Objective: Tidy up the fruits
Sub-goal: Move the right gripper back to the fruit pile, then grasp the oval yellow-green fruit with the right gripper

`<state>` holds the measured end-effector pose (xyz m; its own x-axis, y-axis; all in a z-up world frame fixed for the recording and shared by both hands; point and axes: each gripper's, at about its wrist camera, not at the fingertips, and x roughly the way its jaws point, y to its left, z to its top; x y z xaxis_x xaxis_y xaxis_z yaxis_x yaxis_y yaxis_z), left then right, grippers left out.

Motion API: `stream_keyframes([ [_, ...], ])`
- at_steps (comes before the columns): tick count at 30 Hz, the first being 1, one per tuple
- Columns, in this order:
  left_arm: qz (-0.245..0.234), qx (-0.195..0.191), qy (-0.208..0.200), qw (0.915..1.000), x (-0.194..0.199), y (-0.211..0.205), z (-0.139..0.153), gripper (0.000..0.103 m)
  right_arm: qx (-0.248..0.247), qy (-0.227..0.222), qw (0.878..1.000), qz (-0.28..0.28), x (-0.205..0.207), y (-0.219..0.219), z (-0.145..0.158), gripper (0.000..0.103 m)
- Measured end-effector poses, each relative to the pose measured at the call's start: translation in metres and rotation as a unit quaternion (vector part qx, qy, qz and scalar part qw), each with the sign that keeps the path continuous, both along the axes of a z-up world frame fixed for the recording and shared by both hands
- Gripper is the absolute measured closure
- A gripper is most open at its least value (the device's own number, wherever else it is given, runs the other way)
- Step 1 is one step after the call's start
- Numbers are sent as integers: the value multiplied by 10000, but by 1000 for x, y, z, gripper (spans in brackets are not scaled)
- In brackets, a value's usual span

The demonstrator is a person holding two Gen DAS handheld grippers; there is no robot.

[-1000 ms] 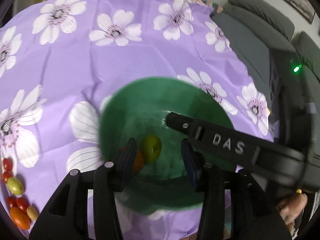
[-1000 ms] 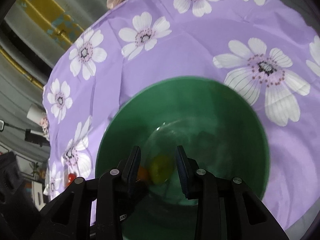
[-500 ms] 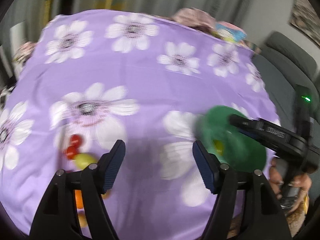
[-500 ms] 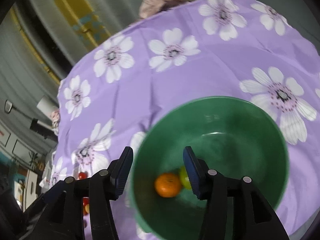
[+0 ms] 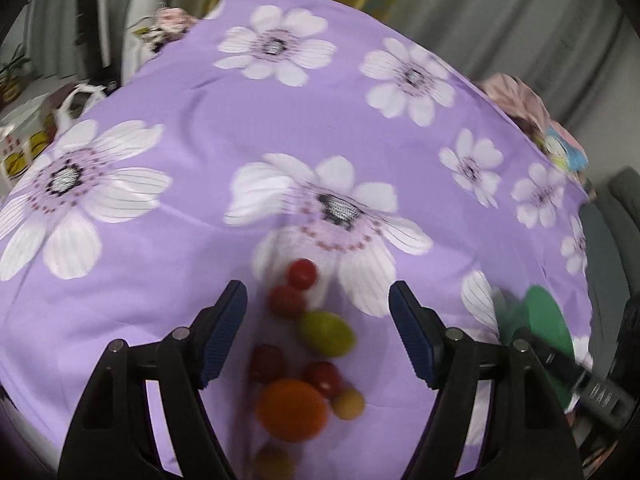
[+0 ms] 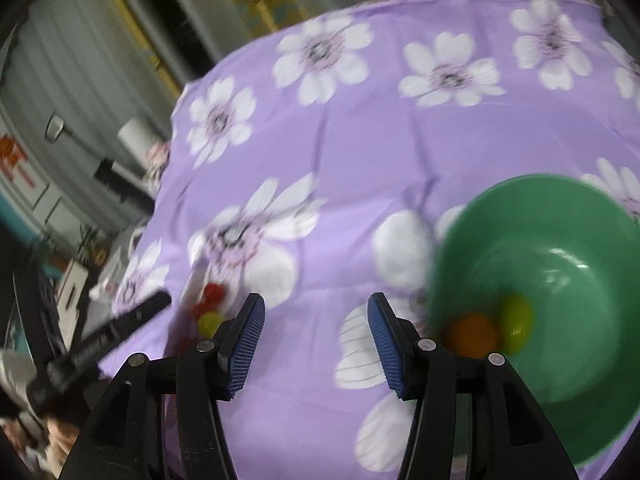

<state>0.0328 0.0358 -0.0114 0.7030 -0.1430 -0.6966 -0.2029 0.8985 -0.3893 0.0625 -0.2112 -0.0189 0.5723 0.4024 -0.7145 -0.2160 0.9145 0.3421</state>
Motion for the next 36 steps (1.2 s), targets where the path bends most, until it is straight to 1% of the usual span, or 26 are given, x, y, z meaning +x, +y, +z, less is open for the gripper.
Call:
stream_keyframes([
  [4, 323, -48, 71, 9994, -2, 18, -2, 29, -62, 307, 9983, 498, 7, 36, -13, 50],
  [6, 437, -138, 100, 9989, -2, 25, -4, 29, -76, 437, 9969, 649, 12, 52, -18, 50],
  [9, 632, -290, 130, 9975, -3, 38, -6, 29, -68, 849, 9930, 821, 26, 77, -31, 50],
  [12, 770, -295, 174, 9964, -5, 45, -6, 29, -18, 1215, 9874, 1016, 37, 99, -45, 50],
  [14, 838, -339, 207, 9957, -6, 49, -7, 29, -22, 1348, 9855, 1034, 42, 112, -51, 50],
  [16, 853, -404, 252, 9952, -7, 51, -8, 29, -93, 1364, 9851, 1039, 46, 125, -55, 50],
  [19, 800, -422, 280, 9955, -6, 51, -8, 29, -346, 1336, 9859, 948, 49, 137, -60, 50],
  [21, 776, -407, 277, 9958, -6, 51, -8, 29, -450, 1394, 9844, 975, 51, 144, -66, 50],
  [23, 757, -387, 283, 9960, -5, 49, -8, 29, -556, 1252, 9857, 984, 50, 148, -67, 50],
  [24, 745, -383, 287, 9961, -5, 49, -8, 29, -616, 1218, 9860, 960, 49, 149, -67, 52],
  [25, 737, -379, 294, 9961, -5, 49, -8, 29, -660, 1207, 9859, 952, 49, 150, -68, 58],
  [26, 723, -374, 294, 9962, -5, 48, -8, 30, -685, 1189, 9857, 980, 48, 150, -68, 58],
  [29, 653, -378, 258, 9968, -5, 45, -6, 30, -659, 1185, 9862, 947, 49, 145, -67, 58],
  [33, 516, -356, 234, 9978, -4, 37, -5, 30, -802, 1155, 9870, 777, 45, 126, -59, 58],
  [36, 388, -272, 262, 9985, -1, 26, -6, 31, -847, 1139, 9876, 679, 38, 103, -51, 58],
])
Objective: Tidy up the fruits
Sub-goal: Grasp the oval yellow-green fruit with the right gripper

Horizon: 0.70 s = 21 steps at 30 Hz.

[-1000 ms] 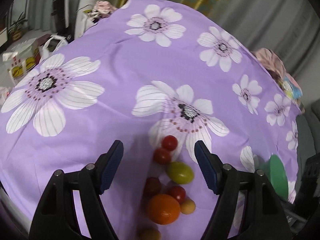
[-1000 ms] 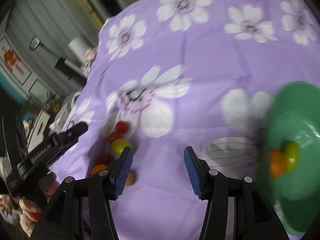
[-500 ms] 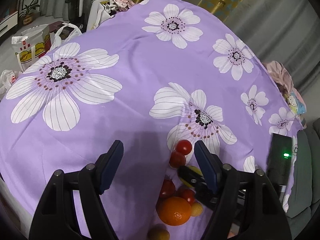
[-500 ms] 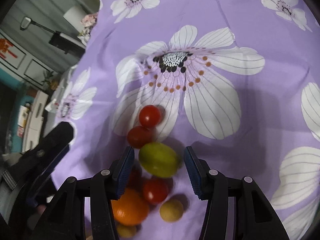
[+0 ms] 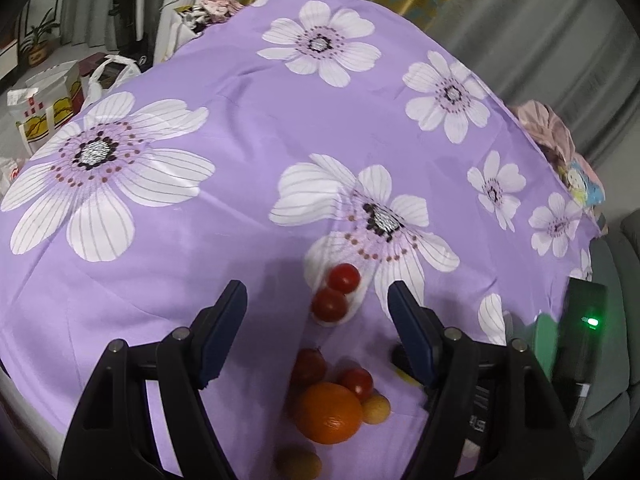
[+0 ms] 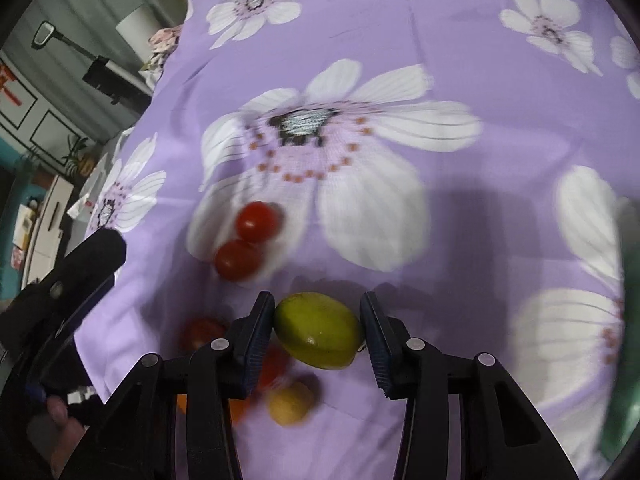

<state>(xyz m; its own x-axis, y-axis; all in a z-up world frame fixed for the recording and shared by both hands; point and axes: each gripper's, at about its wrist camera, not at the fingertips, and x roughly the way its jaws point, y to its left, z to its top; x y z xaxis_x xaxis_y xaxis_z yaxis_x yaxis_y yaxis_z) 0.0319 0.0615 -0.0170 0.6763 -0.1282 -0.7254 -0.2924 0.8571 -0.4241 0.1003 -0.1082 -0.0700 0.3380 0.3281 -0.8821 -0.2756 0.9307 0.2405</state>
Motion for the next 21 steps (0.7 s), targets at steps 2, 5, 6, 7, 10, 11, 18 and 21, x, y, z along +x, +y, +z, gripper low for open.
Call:
stream_keyframes([
  [2, -140, 79, -1, 9999, 1, -11, 0, 31, -3, 49, 10000, -69, -6, -19, 3, 58],
  [5, -357, 185, 12, 9992, 4, -26, -1, 31, -38, 159, 9997, -157, -10, -36, 0, 58],
  [6, -455, 237, 26, 9987, 5, -33, -2, 31, -61, 204, 9996, -187, -10, -41, -2, 58],
  [7, -511, 269, 40, 9983, 5, -38, -3, 31, -100, 217, 9995, -209, -9, -45, -4, 58],
  [10, -706, 310, 130, 9969, 8, -50, -8, 31, -216, 201, 9991, -308, -7, -53, -9, 58],
  [11, -746, 320, 159, 9966, 9, -52, -10, 31, -189, 258, 9989, -344, -5, -55, -11, 58],
  [18, -887, 454, 168, 9949, 8, -65, -11, 31, 64, 263, 9991, -313, -4, -62, -5, 58],
  [21, -913, 438, 189, 9947, 8, -66, -12, 31, 380, 174, 9984, -389, -6, -74, 4, 58],
])
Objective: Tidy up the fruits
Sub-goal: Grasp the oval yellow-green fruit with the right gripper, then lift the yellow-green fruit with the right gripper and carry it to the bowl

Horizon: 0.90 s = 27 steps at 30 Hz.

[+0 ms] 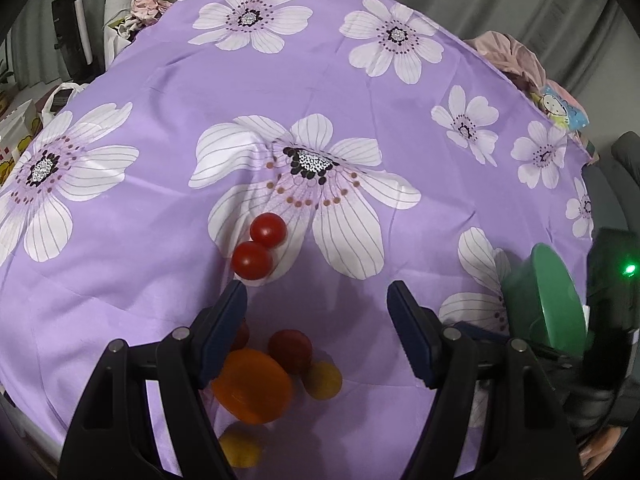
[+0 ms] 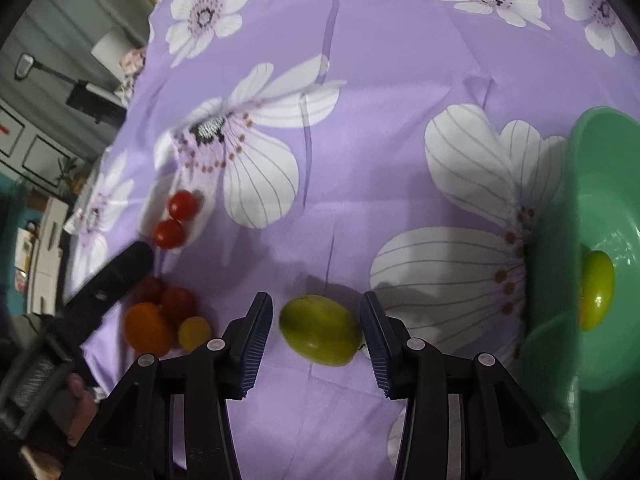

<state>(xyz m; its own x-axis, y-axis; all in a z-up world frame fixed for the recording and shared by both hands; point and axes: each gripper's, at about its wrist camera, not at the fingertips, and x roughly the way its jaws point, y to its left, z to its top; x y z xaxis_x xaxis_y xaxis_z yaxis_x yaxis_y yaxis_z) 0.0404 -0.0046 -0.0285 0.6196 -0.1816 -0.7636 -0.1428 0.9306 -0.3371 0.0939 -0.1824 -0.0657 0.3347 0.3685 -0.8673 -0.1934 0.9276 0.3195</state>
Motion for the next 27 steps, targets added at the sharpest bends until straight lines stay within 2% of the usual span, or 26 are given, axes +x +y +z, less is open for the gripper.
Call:
stream_keyframes([
  [5, -220, -132, -54, 9997, -2, -8, 3, 39, 330, -250, 9991, -63, 1, -8, 9, 58],
  [8, -545, -289, -66, 9981, -4, -22, 5, 46, 395, -118, 9991, -97, 4, -7, 4, 60],
  [10, -791, -347, -45, 9962, -5, -32, 5, 51, 426, -21, 9989, -198, 5, -9, 3, 68],
  [13, -1142, -283, 34, 9930, -6, -49, 2, 55, 595, -13, 9975, -372, 4, -16, 4, 70],
  [18, -1469, -307, 349, 9881, -2, -70, -14, 61, 717, 144, 9968, -313, 4, -14, 0, 70],
  [23, -1679, -280, 474, 9843, 0, -86, -23, 61, 595, 322, 9973, -270, 5, -9, -8, 70],
  [27, -1691, -426, 603, 9828, 5, -87, -33, 61, 550, 384, 9975, -225, 5, -8, -10, 70],
])
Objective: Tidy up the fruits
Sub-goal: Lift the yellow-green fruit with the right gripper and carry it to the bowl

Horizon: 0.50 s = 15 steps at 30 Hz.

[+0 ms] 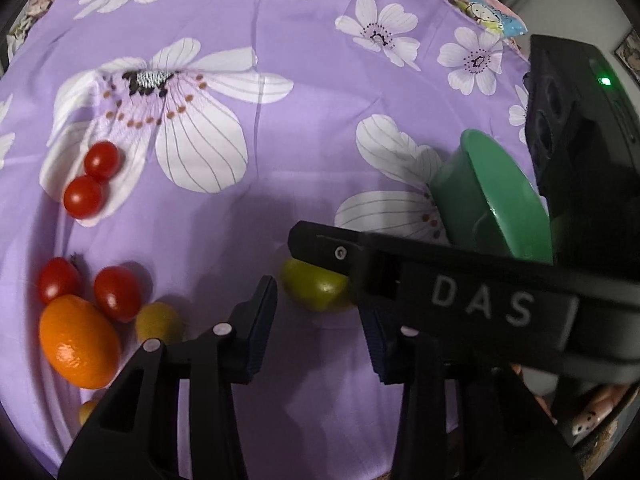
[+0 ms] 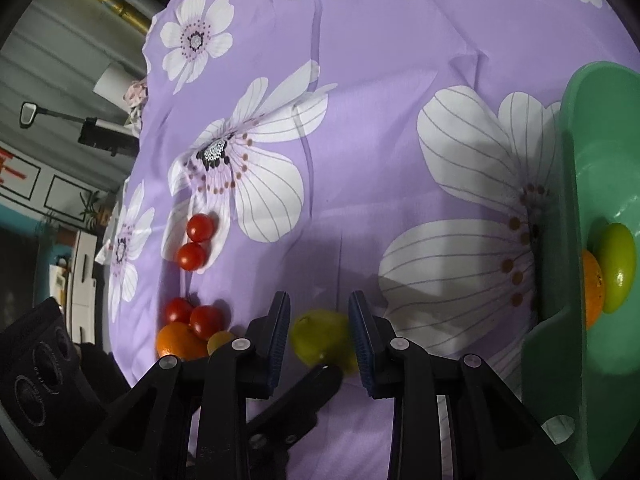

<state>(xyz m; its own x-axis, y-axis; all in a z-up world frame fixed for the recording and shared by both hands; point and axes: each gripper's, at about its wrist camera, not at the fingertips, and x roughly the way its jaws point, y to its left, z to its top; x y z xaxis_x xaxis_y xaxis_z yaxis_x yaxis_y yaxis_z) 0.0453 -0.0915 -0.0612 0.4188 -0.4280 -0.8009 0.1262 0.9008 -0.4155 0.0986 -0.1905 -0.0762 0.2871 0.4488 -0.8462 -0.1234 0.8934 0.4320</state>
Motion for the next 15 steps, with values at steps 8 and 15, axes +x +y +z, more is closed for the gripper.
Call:
stream_keyframes([
  [8, -65, -141, 108, 9998, 2, -2, -4, 62, -182, -2, 9998, 41, 0, 1, -2, 70],
  [15, -95, -273, 243, 9993, 3, -1, -7, 62, -250, 21, 9997, 62, -1, 2, -3, 69],
])
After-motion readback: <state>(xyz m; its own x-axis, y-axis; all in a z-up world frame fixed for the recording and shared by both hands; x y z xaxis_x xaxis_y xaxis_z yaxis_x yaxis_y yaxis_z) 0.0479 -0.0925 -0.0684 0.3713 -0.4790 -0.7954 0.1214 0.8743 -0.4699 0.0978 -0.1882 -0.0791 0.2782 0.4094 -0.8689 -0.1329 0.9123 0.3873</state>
